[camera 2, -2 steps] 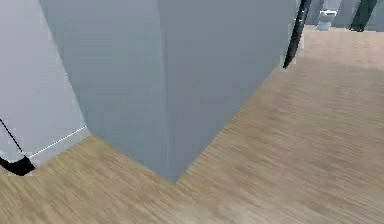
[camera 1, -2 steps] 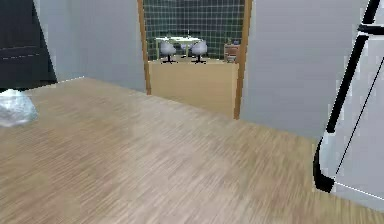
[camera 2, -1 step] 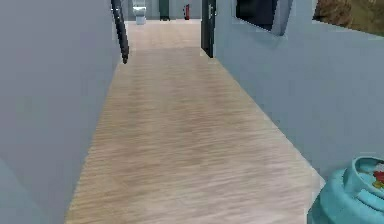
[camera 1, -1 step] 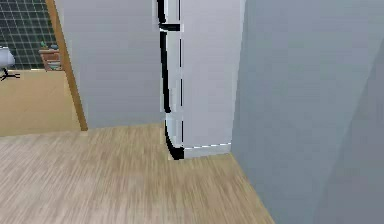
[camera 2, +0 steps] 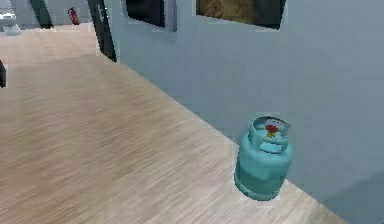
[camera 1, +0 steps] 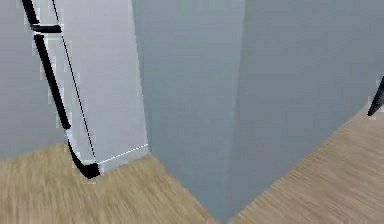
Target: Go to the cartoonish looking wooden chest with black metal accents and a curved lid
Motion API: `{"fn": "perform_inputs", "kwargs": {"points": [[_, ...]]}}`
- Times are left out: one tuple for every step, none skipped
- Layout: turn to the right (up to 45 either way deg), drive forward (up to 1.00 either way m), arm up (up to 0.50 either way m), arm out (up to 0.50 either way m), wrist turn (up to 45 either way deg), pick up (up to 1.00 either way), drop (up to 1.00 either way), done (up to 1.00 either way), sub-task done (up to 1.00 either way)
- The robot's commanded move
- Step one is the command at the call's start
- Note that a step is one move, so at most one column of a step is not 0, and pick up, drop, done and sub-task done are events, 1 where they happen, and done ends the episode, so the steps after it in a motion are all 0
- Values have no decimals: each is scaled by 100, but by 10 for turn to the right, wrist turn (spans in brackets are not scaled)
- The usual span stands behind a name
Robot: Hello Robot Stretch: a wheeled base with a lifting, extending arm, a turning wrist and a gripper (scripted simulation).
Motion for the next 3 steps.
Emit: {"fn": "perform_inputs", "kwargs": {"points": [[0, 5, 0, 0, 0, 0, 0, 0, 0], [-450, 0, 0, 0, 0, 0, 0, 0, 0], [-90, 0, 0, 0, 0, 0, 0, 0, 0]]}}
